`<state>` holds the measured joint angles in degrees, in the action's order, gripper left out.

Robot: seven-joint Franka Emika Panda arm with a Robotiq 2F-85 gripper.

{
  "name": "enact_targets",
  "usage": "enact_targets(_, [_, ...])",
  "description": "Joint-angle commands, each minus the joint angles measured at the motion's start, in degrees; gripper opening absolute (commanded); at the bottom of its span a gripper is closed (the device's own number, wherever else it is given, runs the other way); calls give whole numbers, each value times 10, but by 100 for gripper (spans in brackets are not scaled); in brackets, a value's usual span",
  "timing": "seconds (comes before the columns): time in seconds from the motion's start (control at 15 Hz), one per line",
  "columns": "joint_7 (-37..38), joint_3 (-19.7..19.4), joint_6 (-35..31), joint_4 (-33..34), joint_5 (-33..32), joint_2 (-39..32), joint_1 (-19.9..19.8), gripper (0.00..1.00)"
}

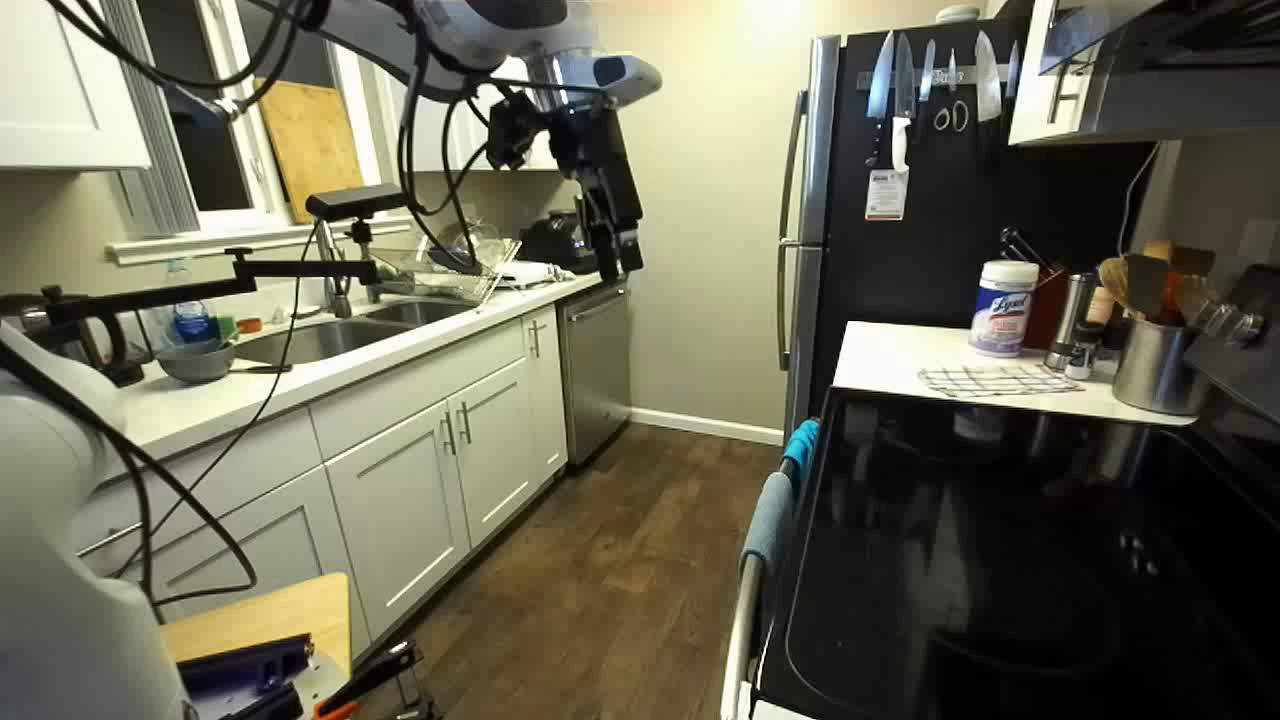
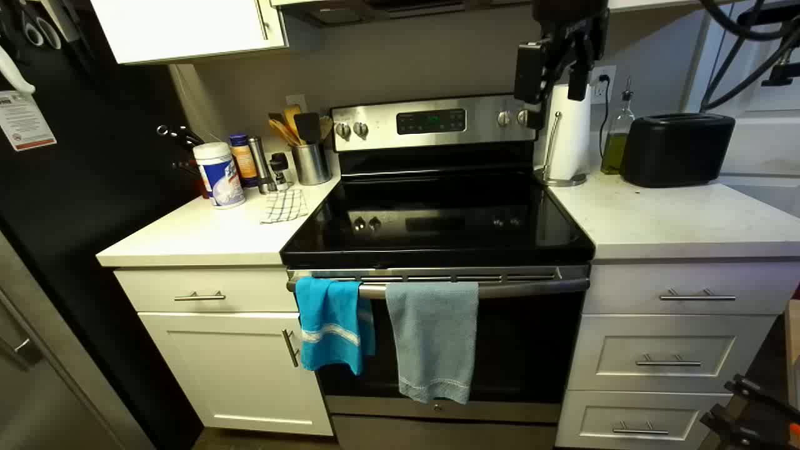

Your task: Put the right towel on the stove

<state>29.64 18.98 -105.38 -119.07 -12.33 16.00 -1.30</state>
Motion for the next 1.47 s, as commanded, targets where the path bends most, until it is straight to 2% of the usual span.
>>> enact_targets(0.0, [5,-20,3,2,-6,-3,23,100])
enact_targets(1.0, [5,-20,3,2,-6,-3,23,100])
enact_targets(1.2, [33,-21,-6,-41,0,20,32,100])
enact_targets(1.4, [79,-4,15,-23,-30,-14,44,100])
